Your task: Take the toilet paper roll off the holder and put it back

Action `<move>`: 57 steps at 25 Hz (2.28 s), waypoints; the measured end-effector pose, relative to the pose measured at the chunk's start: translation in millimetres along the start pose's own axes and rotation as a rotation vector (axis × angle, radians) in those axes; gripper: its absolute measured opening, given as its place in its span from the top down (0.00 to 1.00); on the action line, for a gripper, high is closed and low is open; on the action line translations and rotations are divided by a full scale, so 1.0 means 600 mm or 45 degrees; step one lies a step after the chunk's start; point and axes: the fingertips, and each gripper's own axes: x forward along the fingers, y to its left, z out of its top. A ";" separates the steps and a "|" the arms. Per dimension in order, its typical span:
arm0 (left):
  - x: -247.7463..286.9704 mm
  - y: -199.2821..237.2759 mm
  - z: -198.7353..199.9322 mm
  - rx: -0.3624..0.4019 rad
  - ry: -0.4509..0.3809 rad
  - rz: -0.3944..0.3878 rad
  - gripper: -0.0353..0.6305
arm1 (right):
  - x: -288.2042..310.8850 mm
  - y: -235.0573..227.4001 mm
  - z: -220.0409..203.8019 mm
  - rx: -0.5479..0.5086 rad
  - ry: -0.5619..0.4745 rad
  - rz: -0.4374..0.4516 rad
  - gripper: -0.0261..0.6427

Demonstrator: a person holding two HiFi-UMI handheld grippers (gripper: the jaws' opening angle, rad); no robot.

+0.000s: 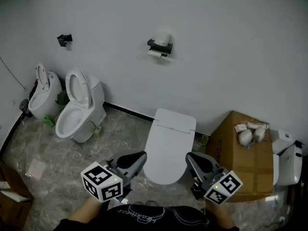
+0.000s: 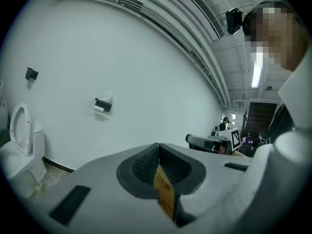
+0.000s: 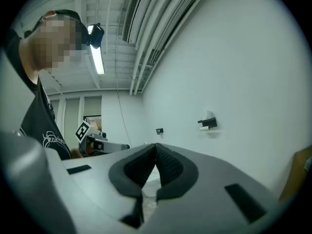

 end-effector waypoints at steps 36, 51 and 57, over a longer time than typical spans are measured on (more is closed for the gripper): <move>-0.191 0.116 0.027 0.002 -0.137 0.183 0.94 | 0.142 0.064 0.010 -0.157 -0.075 0.015 0.37; -0.064 0.398 0.098 -0.032 -0.091 0.269 0.94 | 0.406 -0.141 -0.012 -0.055 -0.048 0.018 0.31; 0.028 0.520 0.154 -0.042 -0.061 0.224 0.94 | 0.511 -0.223 0.003 -0.054 -0.024 0.005 0.30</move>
